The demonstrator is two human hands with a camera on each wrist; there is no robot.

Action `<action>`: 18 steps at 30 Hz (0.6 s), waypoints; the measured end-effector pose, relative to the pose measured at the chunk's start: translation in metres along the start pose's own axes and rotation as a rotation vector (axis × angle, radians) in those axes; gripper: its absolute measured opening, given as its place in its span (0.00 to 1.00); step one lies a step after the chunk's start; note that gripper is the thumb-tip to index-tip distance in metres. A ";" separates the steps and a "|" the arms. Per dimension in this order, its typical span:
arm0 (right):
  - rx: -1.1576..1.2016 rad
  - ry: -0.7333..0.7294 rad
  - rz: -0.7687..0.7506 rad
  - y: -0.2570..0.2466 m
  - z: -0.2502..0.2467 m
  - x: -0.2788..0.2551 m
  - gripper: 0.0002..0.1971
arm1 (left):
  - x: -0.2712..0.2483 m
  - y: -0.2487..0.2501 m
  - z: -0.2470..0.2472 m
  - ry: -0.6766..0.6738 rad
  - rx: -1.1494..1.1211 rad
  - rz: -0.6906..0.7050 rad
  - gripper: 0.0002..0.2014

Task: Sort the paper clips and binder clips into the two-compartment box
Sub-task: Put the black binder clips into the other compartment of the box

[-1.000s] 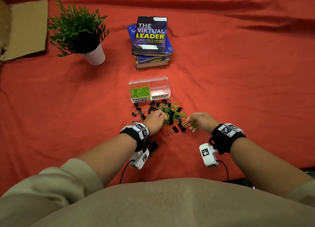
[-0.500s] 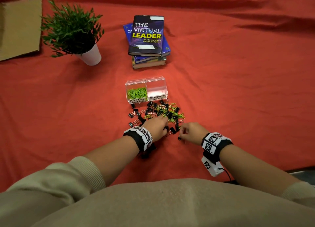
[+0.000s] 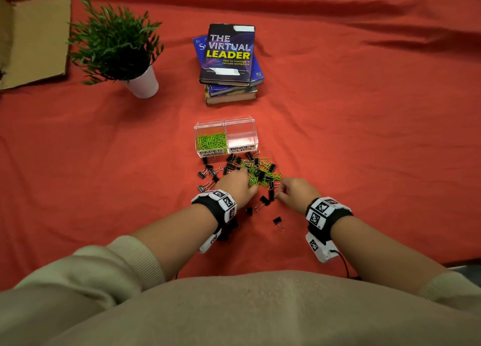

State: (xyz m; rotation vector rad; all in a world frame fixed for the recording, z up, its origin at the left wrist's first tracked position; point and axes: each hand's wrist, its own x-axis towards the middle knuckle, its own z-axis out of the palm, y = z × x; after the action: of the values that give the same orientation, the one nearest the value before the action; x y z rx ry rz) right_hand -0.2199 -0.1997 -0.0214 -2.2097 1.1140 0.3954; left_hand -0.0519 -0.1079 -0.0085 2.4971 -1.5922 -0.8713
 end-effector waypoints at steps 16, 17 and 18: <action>0.069 0.114 0.036 -0.008 -0.015 0.022 0.12 | 0.001 0.002 0.007 -0.050 0.122 0.018 0.10; 0.057 0.113 0.019 -0.008 -0.012 0.024 0.12 | 0.000 -0.001 0.006 -0.056 0.084 0.019 0.09; 0.054 0.116 0.003 -0.008 -0.010 0.025 0.11 | -0.001 -0.003 0.006 -0.059 0.039 0.015 0.08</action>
State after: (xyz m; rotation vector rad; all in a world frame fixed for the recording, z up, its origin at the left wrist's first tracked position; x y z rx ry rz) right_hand -0.1987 -0.2175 -0.0235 -2.2075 1.1746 0.2386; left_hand -0.0525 -0.1043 -0.0142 2.5046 -1.6585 -0.9300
